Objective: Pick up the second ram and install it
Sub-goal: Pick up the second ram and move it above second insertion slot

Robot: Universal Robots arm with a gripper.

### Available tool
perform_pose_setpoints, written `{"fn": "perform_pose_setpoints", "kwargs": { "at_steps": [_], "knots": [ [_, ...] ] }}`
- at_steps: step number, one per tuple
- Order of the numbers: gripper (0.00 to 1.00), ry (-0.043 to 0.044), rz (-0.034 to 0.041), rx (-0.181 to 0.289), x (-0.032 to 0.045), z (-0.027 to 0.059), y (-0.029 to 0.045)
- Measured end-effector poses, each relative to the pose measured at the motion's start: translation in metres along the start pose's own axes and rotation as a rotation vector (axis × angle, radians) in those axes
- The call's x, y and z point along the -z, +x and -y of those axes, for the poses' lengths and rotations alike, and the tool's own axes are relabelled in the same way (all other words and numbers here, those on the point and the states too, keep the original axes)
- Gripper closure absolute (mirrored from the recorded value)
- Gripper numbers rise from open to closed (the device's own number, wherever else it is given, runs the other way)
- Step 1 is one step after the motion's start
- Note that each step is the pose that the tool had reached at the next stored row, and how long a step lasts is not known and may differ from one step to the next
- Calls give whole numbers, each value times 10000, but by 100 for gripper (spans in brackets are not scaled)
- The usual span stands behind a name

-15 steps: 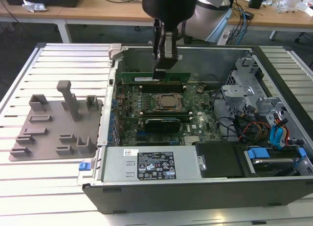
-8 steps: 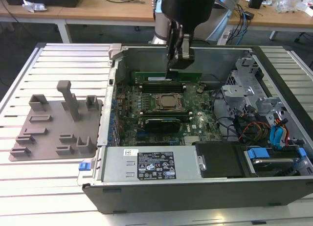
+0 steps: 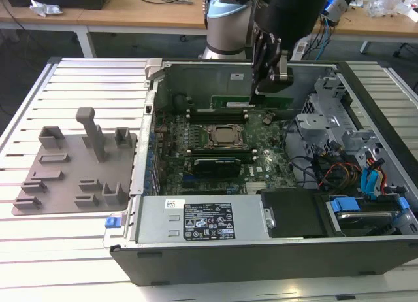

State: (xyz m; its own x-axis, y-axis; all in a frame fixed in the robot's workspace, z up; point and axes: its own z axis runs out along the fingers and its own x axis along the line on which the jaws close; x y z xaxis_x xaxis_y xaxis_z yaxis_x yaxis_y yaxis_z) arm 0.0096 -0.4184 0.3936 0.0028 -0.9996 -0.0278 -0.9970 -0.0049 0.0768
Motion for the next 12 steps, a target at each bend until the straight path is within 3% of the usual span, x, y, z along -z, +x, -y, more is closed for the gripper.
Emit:
{"fn": "perform_pose_setpoints", "kwargs": {
  "at_steps": [2, 12],
  "knots": [
    [87, -6, -1, 1, -5, 71, 0],
    [87, -5, 1, 0, -6, 78, 0]
  ]
}}
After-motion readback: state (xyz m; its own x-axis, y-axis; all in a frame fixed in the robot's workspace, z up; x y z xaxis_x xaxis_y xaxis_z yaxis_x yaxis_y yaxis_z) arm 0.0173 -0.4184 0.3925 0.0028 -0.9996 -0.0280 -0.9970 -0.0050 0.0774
